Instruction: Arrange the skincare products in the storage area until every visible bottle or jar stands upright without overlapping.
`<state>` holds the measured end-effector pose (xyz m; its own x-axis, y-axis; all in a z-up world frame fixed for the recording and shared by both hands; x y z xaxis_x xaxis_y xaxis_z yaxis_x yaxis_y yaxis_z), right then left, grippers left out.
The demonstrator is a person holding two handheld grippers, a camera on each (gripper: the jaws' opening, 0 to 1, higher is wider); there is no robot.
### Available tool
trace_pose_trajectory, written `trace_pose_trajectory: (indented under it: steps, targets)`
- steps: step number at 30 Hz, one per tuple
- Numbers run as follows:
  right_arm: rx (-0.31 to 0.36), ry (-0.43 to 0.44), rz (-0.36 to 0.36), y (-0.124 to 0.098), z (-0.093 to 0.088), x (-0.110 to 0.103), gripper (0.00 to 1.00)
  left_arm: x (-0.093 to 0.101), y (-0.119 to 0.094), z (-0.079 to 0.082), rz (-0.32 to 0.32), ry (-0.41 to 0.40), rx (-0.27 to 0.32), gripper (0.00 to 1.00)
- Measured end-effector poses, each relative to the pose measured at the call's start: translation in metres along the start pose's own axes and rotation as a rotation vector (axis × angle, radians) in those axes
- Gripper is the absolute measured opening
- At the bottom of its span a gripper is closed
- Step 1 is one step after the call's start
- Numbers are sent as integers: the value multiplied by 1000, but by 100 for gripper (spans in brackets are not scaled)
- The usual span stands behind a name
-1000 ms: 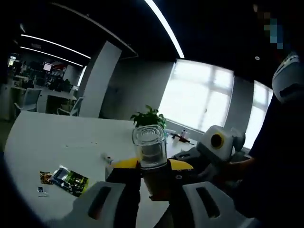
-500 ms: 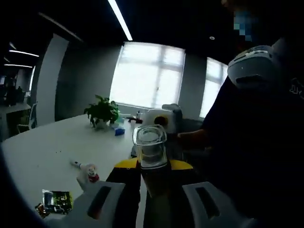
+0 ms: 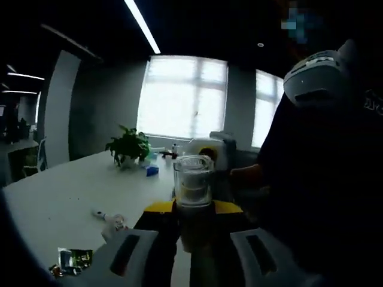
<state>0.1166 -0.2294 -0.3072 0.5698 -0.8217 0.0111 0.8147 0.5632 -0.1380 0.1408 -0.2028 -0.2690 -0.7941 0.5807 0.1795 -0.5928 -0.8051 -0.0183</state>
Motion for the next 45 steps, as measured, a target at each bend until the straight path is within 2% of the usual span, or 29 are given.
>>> trace_pose_trajectory:
  steps: [1,2,3,5,7,8,11,12,16,19,24,26,29,31,33,34,36,38,39,42,44,45]
  targets:
    - [5,-9,-46,0,4,5,14,-4,-2,2,28,-4,27,16]
    - [4,-11,-58,-1,3,8,14,-6,-3,4,49,-8,40,17]
    - [-5,-40,-101,-1,3,14,14,-8,-4,4,66,-6,45,18]
    - [-12,-60,-129,-1,4,18,14,-11,-5,6,91,5,52,19]
    - [-13,-48,-123,0,3,21,14,-13,-8,6,105,-2,66,21]
    - [2,-40,-148,0,4,25,14,-14,-9,7,118,-6,75,21]
    - [24,43,-149,-1,5,29,14,-17,-16,12,157,-24,132,23]
    - [49,92,-158,-2,8,31,14,-19,-21,15,183,-32,165,23]
    - [131,306,-105,-9,18,31,14,-23,-39,25,230,-60,295,20]
    - [175,413,-96,-14,22,37,14,-26,-50,29,252,-86,368,21]
    - [222,568,-61,-16,30,39,14,-27,-57,29,286,-91,379,21]
    - [216,557,-76,-16,29,40,14,-26,-55,32,294,-98,390,23]
    - [160,485,-186,-12,21,46,14,-27,-47,36,342,-98,389,25]
    - [111,444,-292,-8,15,52,14,-29,-37,33,406,-102,364,27]
    - [81,371,-396,-4,10,60,15,-32,-24,27,479,-84,305,30]
    - [68,335,-449,-1,9,62,15,-36,-20,22,541,-72,272,31]
    - [54,278,-519,4,9,63,15,-39,-12,20,604,-59,278,34]
    - [39,231,-548,9,8,61,15,-40,-4,19,601,-65,275,36]
    - [35,191,-557,13,9,58,15,-43,-3,17,638,-66,261,36]
    - [40,108,-590,14,14,52,15,-45,0,16,681,-33,215,37]
    - [57,64,-618,15,18,50,15,-47,-1,16,701,-25,211,35]
    - [60,16,-625,16,21,46,15,-48,-4,17,714,-30,219,33]
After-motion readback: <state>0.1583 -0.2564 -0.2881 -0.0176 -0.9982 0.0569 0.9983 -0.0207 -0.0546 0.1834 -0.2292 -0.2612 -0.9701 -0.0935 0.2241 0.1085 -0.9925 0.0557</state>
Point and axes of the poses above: the point that each gripper's makers call its tool centre point, and the gripper's own axes: y roughly forward along the fingers, x roughly to its right, z roughly out of its top, the point moved 4 cm from there along -y, roughly backward along the fingers, and after that the axes turned 13 degrees about -z, right-handed, at the moved point
